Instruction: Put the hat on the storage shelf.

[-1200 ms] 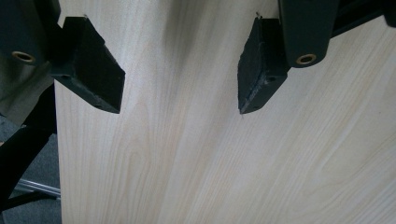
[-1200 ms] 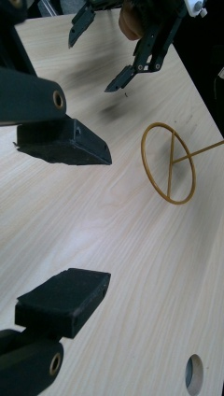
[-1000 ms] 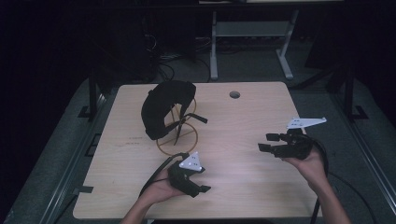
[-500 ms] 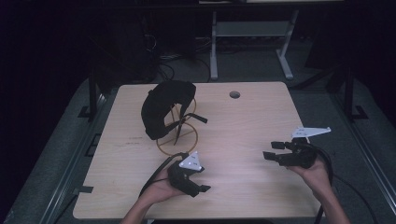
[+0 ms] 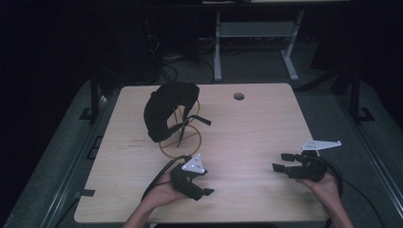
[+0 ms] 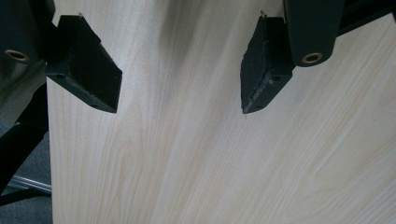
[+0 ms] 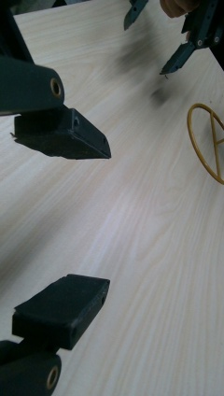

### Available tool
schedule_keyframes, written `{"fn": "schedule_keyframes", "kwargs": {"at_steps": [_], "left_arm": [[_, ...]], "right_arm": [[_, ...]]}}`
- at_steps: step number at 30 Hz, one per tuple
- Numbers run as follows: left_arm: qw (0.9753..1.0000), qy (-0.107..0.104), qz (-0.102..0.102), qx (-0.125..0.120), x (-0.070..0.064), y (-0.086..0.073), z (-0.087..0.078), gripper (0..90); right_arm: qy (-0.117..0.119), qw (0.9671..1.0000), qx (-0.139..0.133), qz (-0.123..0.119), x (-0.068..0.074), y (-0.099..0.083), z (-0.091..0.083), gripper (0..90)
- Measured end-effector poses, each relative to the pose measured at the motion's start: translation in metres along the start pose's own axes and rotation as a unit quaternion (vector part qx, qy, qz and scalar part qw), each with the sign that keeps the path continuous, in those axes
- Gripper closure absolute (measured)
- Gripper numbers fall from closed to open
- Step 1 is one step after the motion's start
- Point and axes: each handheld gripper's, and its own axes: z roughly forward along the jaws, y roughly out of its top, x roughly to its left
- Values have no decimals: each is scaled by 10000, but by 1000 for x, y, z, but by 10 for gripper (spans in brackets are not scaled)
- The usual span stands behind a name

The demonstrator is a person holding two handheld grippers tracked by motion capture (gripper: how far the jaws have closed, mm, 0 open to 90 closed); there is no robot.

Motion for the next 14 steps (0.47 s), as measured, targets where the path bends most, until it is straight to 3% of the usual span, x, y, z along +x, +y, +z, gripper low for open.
{"fn": "schedule_keyframes", "kwargs": {"at_steps": [5,11,14], "left_arm": [[10000,-1,6,10,0,0,1,290],[10000,-19,-2,16,1,0,0,288],[10000,-19,-20,-3,1,-1,2,287]], "right_arm": [[-27,10000,31,48,4,-10,-2,286],[43,9999,-99,106,19,-31,-6,256],[-136,9998,58,-99,34,-45,-5,228]]}}
